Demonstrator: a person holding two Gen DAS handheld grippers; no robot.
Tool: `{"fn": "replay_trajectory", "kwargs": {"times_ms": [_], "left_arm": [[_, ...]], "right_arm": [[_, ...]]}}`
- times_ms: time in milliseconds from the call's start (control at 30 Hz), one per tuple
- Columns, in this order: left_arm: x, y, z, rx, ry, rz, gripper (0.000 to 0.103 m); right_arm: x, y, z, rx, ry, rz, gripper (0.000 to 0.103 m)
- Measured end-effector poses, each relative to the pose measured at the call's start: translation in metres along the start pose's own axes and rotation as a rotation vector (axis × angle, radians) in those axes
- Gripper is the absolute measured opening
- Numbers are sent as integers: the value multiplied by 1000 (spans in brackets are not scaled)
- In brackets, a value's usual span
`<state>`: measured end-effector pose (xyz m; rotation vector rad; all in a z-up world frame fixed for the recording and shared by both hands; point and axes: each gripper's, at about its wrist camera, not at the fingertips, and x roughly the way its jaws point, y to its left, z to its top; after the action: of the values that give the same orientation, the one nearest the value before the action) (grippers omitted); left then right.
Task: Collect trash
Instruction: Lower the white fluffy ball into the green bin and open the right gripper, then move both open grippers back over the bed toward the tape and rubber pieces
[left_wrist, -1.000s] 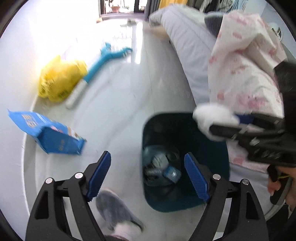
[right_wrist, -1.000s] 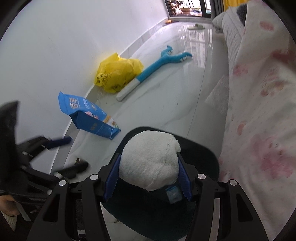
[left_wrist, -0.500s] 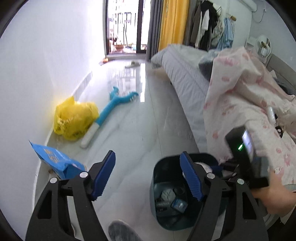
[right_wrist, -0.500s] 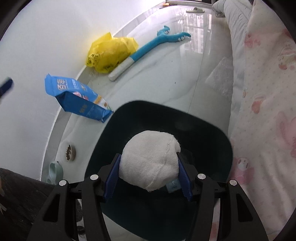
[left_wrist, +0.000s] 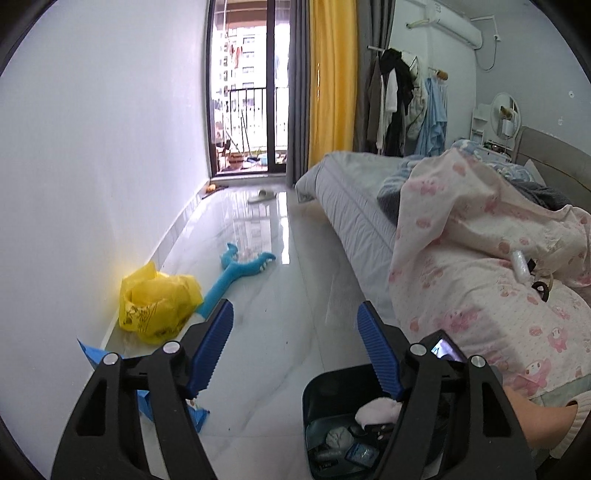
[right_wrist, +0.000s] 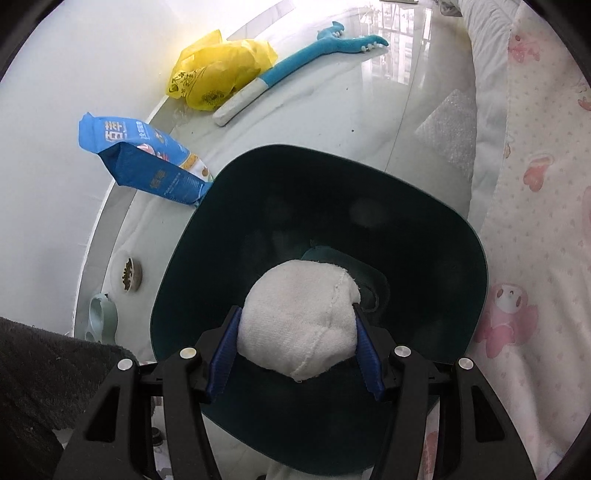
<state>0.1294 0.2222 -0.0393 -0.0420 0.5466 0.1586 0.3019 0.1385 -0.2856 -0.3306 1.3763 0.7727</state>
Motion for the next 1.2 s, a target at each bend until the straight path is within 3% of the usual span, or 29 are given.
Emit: {"fn": "replay_trajectory", "kwargs": {"times_ms": [267, 500, 833, 1200], "left_arm": [[-6, -8, 8, -8, -42, -5, 73], [-15, -27, 21, 2, -90, -21, 75], [-14, -60, 38, 2, -125, -62, 75], [-4, -112, 48, 33, -121, -117, 78]], "right_arm": [[-11, 4, -3, -26, 3, -6, 69], [-35, 3, -8, -39, -42, 4, 73], [-97, -9, -19, -53, -203, 27, 76], [-168, -42, -41, -51, -403, -41, 77]]}}
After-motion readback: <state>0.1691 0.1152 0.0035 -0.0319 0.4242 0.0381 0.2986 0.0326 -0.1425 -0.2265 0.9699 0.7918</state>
